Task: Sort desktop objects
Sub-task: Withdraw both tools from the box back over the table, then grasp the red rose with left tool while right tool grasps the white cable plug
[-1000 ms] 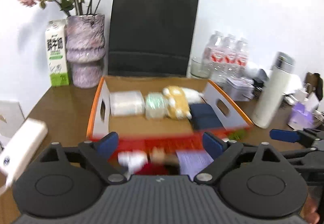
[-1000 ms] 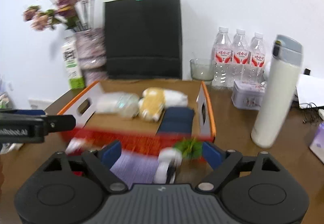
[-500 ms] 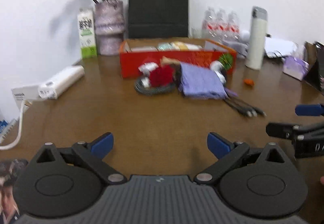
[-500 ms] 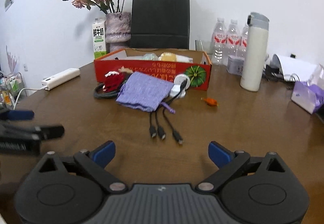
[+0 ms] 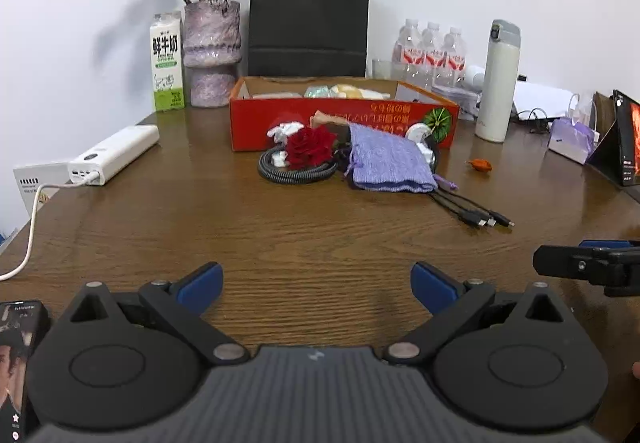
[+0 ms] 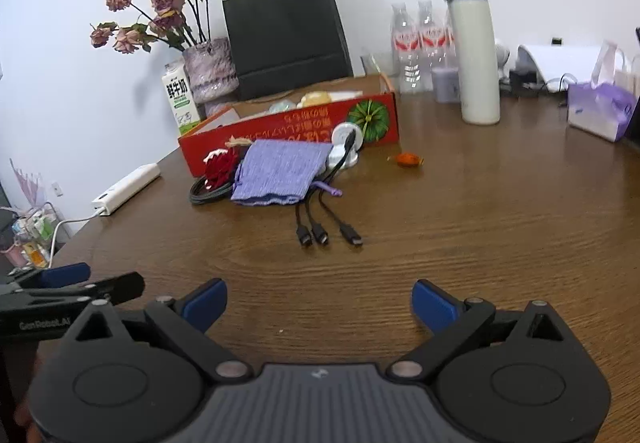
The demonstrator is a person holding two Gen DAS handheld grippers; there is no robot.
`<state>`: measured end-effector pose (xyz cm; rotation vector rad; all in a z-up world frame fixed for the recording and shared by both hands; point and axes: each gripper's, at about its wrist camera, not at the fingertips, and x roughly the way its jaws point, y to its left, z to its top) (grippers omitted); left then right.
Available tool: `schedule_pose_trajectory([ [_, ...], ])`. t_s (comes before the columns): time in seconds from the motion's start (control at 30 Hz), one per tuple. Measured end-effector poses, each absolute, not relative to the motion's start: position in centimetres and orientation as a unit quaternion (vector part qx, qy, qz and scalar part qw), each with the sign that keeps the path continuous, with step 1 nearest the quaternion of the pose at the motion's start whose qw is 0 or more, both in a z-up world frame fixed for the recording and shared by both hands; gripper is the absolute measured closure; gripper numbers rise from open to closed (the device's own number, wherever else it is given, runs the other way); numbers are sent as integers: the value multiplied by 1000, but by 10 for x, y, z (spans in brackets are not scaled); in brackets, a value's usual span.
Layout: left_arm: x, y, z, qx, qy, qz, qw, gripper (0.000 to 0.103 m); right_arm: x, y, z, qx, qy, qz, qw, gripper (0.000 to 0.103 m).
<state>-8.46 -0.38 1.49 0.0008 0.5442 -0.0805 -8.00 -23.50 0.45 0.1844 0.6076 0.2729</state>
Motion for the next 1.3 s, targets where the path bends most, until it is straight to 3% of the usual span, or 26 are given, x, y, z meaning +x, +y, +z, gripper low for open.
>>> schedule_pose_trajectory([
  [0.3,-75,2,24,-27,252,-52,966,0,-72,-220,10,38,305,121,944,5],
  [0.4,-46,1,35,-21,245,-48,968,0,-52,-216,24,14,296,136,946,20],
  [0.57,30,2,49,-32,246,-42,968,0,5,-207,46,7,266,138,954,23],
  [0.6,45,2,50,-35,251,-34,967,1,21,-205,48,5,270,130,954,27],
  [0.63,62,0,50,-32,255,-29,966,2,36,-203,48,5,281,125,952,38],
  [0.67,78,-1,50,-28,260,-26,965,7,53,-201,48,9,292,123,949,51],
  [0.7,92,-1,48,-31,266,-25,963,14,70,-202,46,19,302,121,945,55],
  [0.87,118,10,31,-96,288,-29,952,33,119,-206,21,22,341,95,935,60],
  [0.93,116,11,27,-95,286,-44,952,60,122,-209,10,35,350,110,930,67],
  [0.97,115,11,26,-90,286,-46,953,69,123,-209,5,40,354,111,928,82],
  [1.0,113,11,26,-93,279,-48,954,73,122,-209,2,45,351,122,928,90],
  [1.1,105,16,34,-121,268,-66,953,83,116,-203,5,34,334,119,935,96],
  [1.17,90,20,46,-145,252,-70,954,83,107,-204,16,35,316,109,942,102],
  [1.3,50,29,77,-165,214,-78,960,84,73,-214,47,50,265,118,956,102],
])
